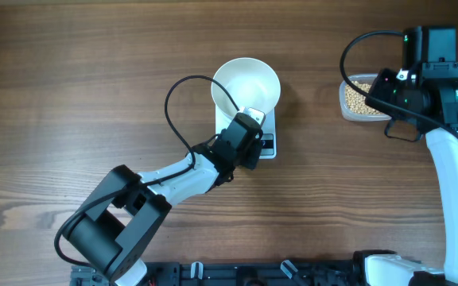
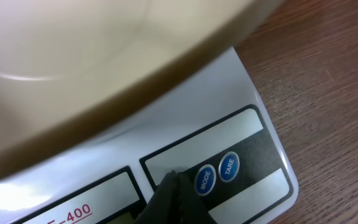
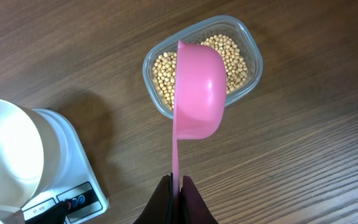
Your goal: Scoop item into bowl and weigh 150g on scale
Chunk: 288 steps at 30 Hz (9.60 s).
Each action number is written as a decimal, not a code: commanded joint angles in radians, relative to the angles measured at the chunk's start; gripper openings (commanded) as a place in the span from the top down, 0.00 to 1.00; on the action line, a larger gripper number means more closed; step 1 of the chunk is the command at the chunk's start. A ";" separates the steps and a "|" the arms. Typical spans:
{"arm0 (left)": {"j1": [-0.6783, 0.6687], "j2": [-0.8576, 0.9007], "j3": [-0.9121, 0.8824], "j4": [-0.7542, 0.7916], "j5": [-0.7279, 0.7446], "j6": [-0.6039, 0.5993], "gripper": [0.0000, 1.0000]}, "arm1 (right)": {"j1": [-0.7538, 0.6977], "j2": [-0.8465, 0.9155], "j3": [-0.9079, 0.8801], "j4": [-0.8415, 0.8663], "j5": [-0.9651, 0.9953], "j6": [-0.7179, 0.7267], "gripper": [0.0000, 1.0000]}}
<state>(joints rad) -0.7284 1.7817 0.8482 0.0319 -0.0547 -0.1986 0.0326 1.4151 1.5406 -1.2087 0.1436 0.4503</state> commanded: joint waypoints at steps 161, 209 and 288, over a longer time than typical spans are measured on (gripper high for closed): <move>0.486 -0.558 0.347 -0.843 -0.040 0.035 0.00 | -0.004 0.021 0.009 0.150 -0.122 -0.737 0.96; 0.363 -0.344 0.347 -0.918 0.458 0.150 0.00 | -0.004 0.021 0.009 0.071 -0.174 -0.579 0.96; 0.363 -0.344 0.347 -0.937 0.455 0.168 0.00 | -0.148 0.296 -0.175 0.245 -0.235 -0.607 0.96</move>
<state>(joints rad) -0.3660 1.4319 1.1904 -0.9081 0.3874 -0.0490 -0.1150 1.7016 1.3785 -0.9695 0.0185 -0.1688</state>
